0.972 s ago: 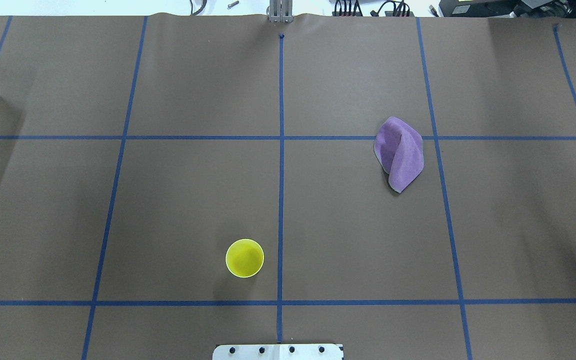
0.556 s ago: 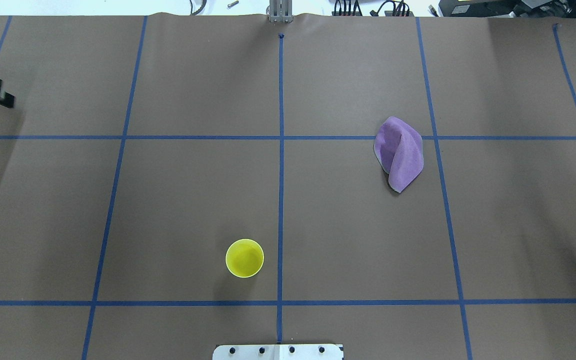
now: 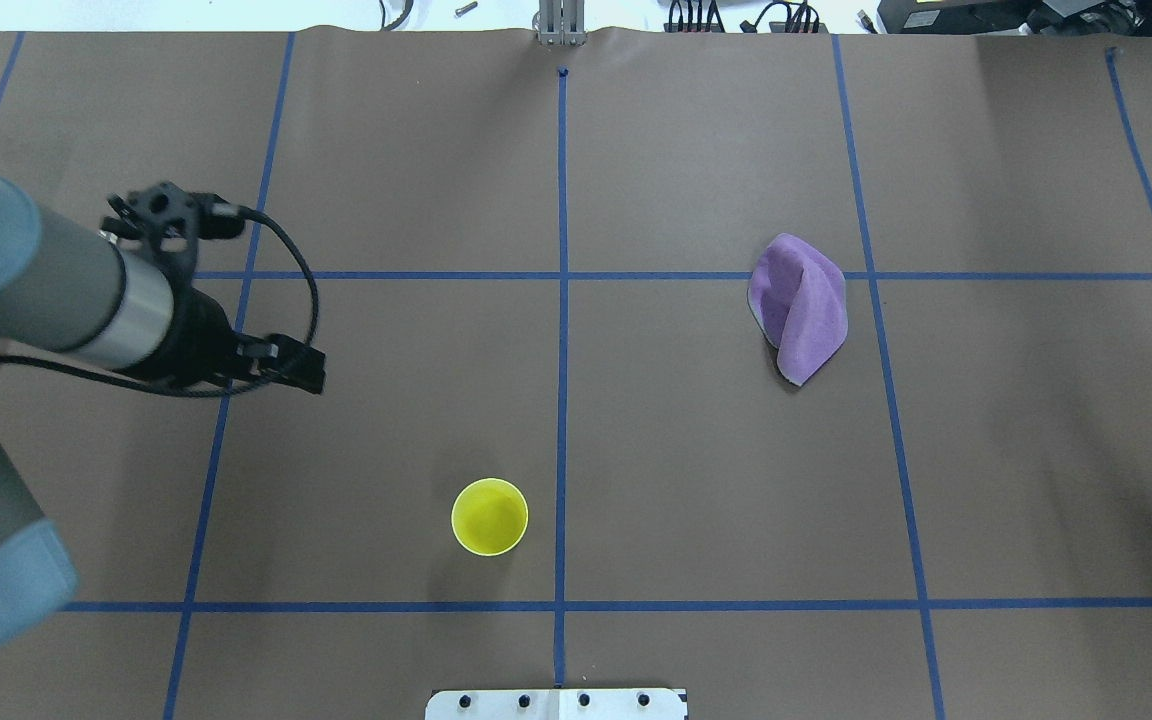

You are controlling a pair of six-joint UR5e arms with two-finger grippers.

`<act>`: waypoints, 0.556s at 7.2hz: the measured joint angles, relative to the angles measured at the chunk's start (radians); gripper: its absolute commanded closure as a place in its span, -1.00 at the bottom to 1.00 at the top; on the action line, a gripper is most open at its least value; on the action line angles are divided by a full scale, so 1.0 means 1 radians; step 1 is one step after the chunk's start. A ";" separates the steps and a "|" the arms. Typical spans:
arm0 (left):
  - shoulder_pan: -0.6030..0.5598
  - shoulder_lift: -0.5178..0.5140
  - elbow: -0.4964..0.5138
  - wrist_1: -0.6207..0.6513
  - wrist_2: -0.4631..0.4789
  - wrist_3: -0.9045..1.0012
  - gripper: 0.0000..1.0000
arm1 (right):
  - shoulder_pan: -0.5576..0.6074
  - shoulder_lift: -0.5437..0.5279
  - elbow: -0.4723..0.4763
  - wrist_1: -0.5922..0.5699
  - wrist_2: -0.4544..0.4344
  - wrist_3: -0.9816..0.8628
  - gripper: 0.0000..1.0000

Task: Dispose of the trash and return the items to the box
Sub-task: 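Reach the left gripper over the yellow cup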

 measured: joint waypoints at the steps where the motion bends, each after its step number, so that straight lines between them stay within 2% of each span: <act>1: 0.110 -0.033 0.019 0.000 0.093 -0.081 -0.98 | 0.000 0.000 -0.001 0.000 -0.001 0.000 -1.00; 3: 0.270 -0.119 0.103 -0.001 0.231 -0.204 -0.94 | 0.000 0.000 -0.003 0.000 -0.002 0.000 -1.00; 4: 0.311 -0.151 0.141 -0.001 0.261 -0.232 -0.28 | 0.000 0.000 -0.004 0.000 -0.002 0.000 -1.00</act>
